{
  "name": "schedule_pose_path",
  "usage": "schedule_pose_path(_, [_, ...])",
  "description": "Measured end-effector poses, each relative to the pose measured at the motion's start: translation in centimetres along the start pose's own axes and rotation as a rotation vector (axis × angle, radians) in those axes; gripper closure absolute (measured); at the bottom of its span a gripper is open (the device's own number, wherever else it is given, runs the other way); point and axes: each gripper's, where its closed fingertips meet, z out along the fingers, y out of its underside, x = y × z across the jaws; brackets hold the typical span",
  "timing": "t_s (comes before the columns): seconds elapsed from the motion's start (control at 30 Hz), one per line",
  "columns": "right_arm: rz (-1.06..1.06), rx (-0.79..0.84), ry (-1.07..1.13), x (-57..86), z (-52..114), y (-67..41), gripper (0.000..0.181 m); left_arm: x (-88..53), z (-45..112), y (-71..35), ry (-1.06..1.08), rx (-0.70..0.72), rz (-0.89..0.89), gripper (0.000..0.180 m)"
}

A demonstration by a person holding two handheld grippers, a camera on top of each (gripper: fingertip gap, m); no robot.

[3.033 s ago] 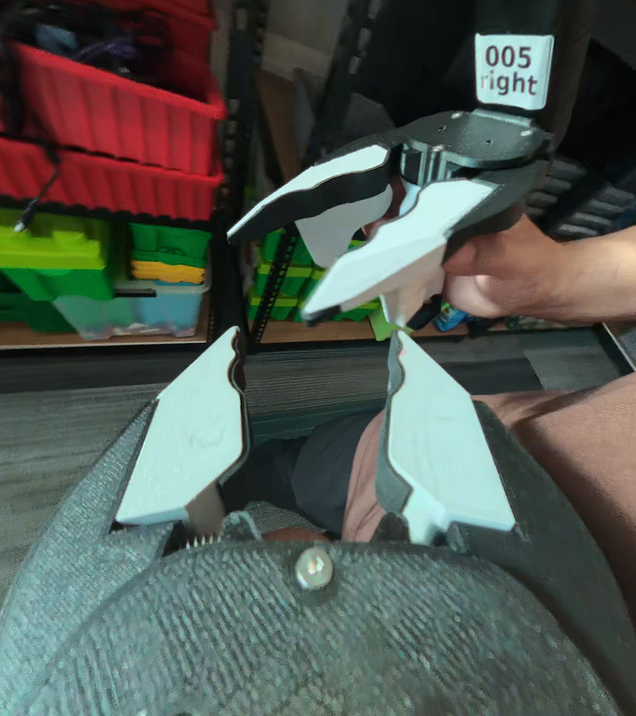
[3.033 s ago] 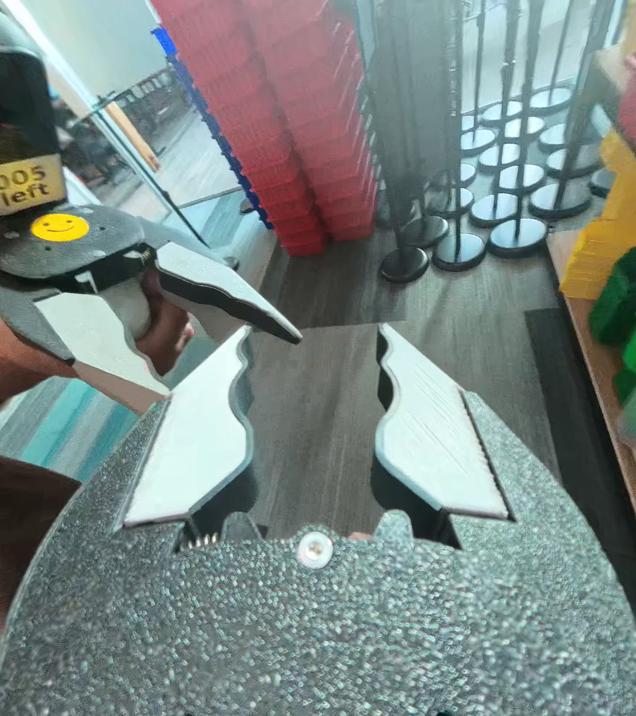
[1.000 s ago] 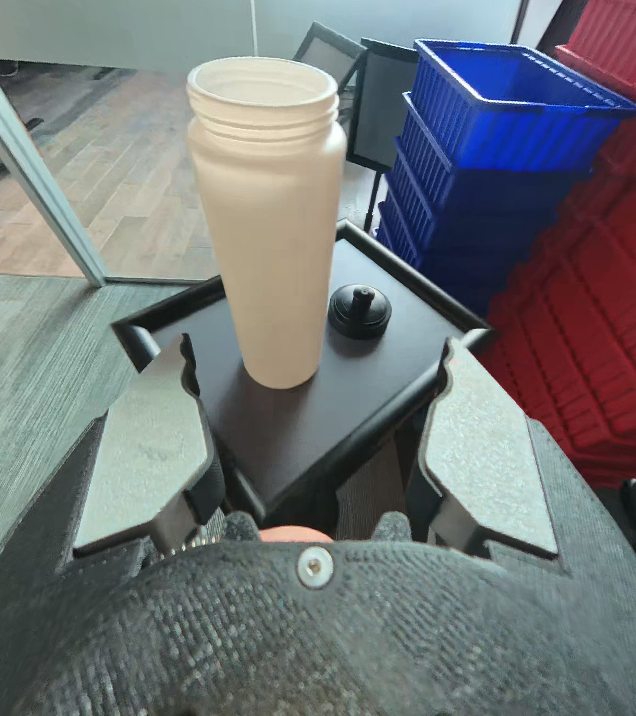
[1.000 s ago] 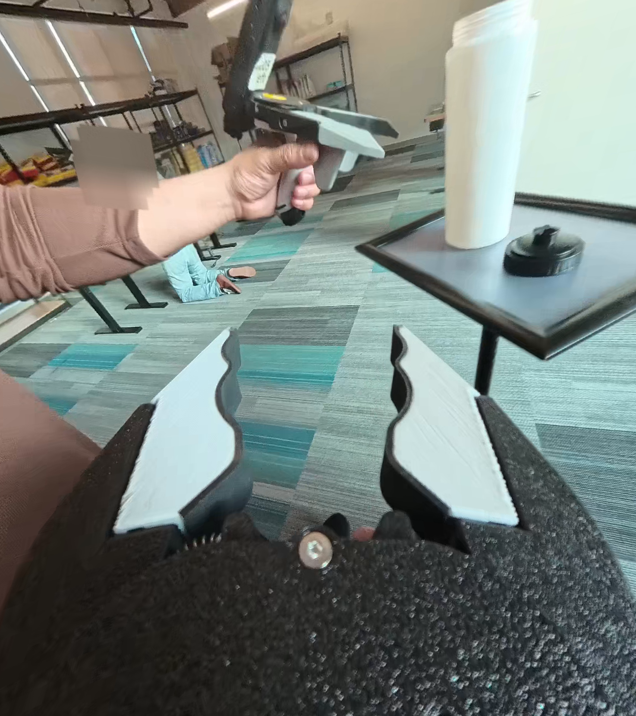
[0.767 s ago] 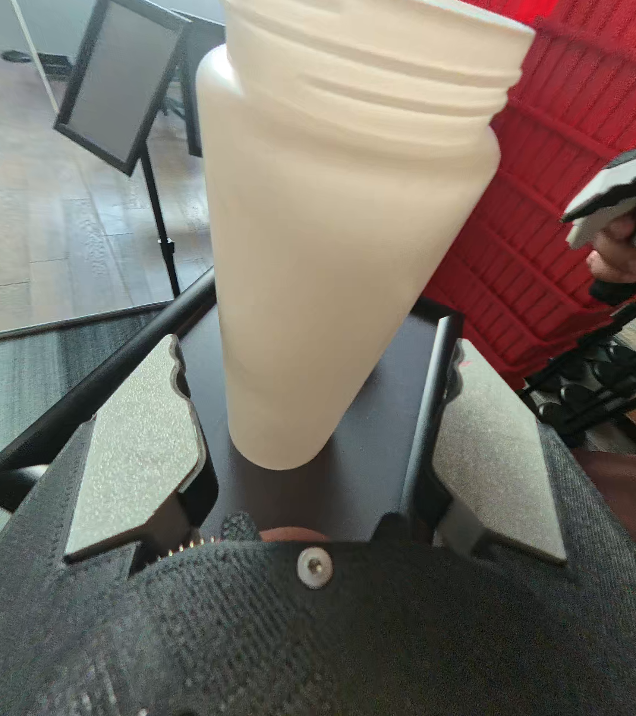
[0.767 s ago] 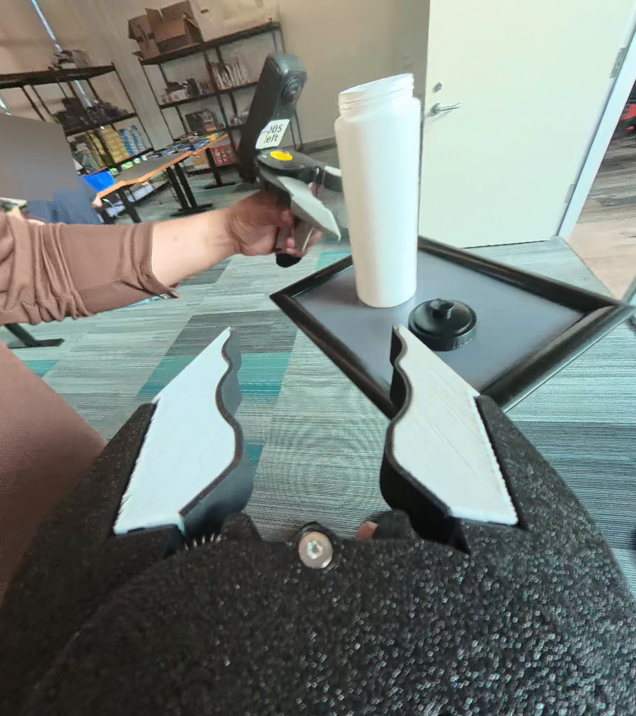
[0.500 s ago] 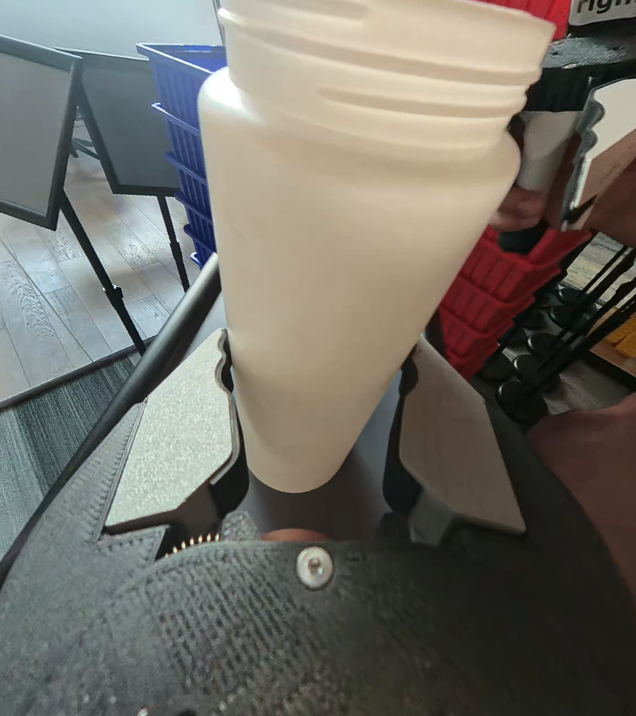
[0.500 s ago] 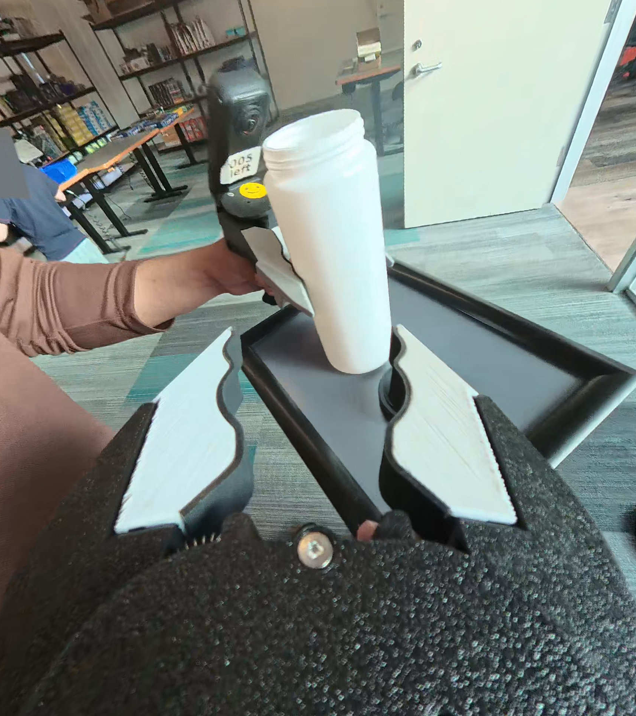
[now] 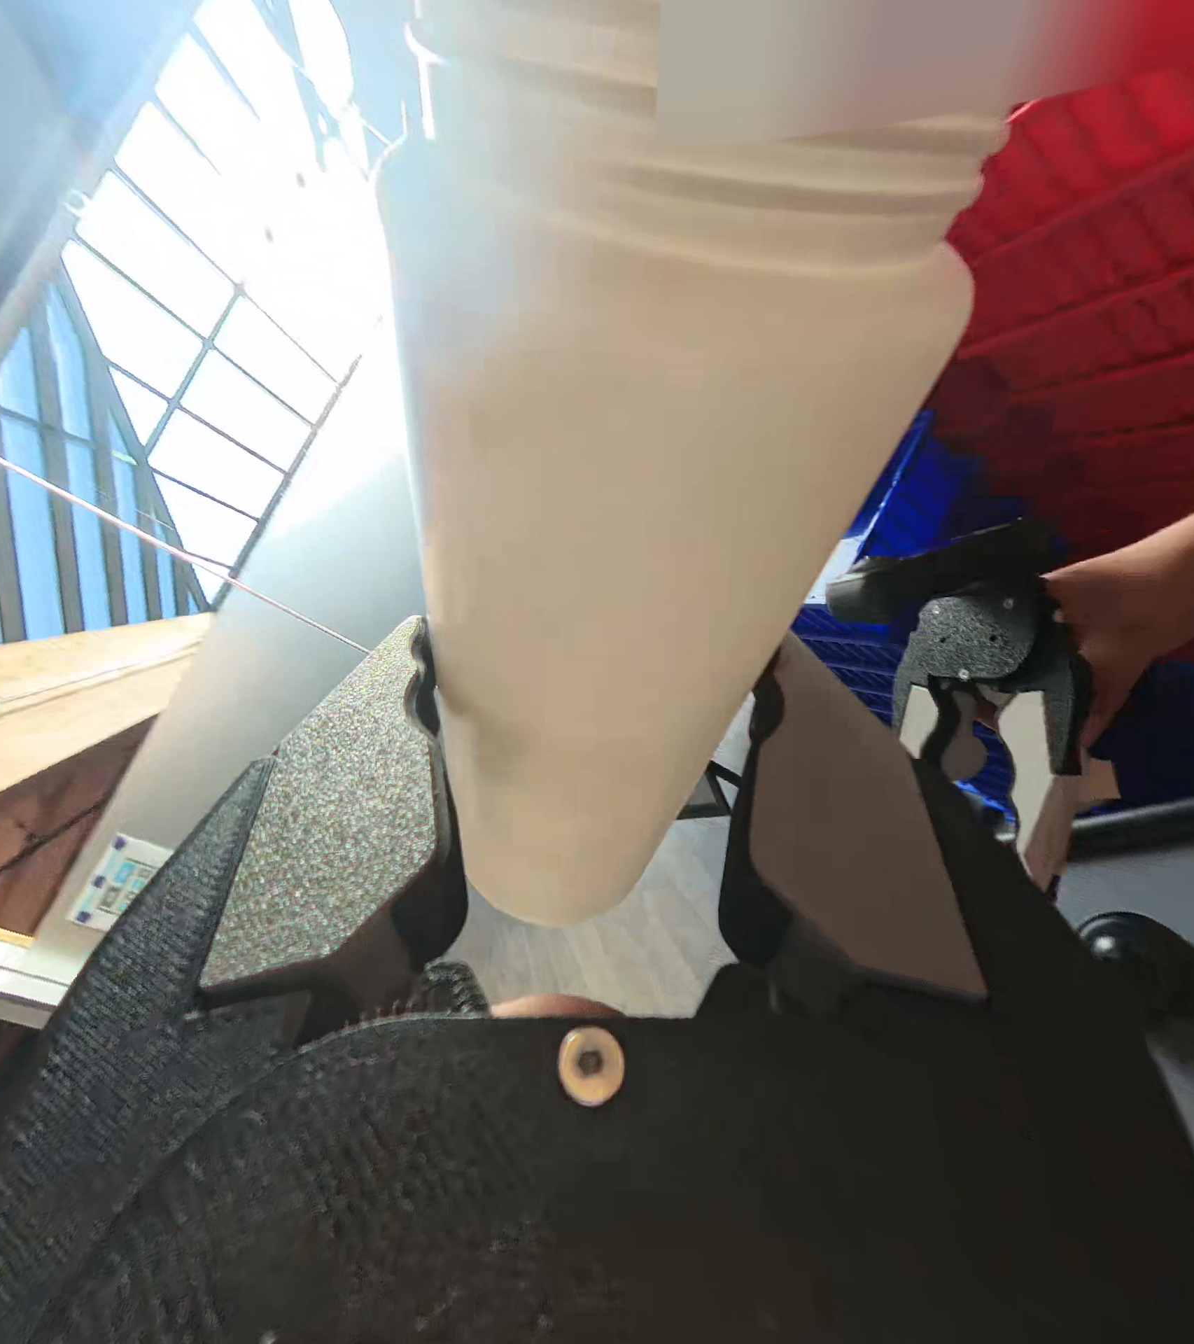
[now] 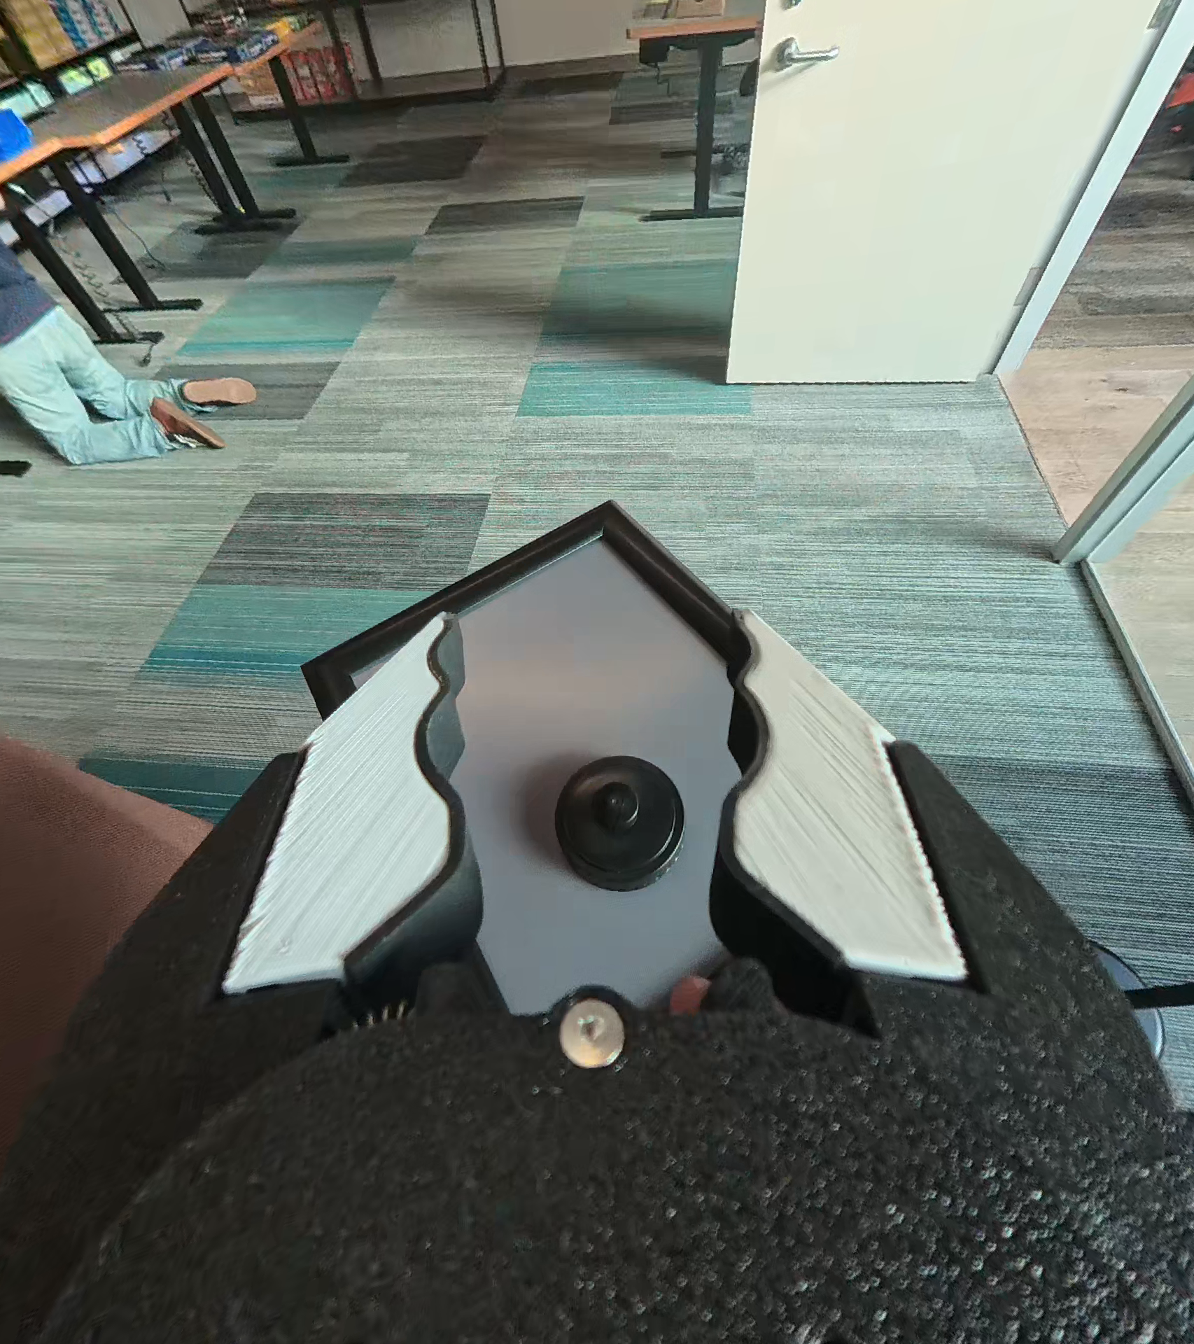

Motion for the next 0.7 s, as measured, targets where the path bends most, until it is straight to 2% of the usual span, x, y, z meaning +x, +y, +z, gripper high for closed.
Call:
schedule_pose_path(0.1, [-0.037,-0.009,-0.010,0.0,0.3,0.1,0.109,-0.8,0.2,-3.8,-0.036,0.006,0.137,0.092])
schedule_pose_path(0.37, [-0.050,-0.049,-0.040,0.0,0.5,1.1,0.109,0.0,1.8,-5.2,-0.083,-0.017,0.267,0.092])
schedule_pose_path(0.7, [-0.052,-0.065,-0.007,0.8,1.0,0.3,0.108,-1.6,0.0,-10.7,-0.147,0.107,0.403,0.092])
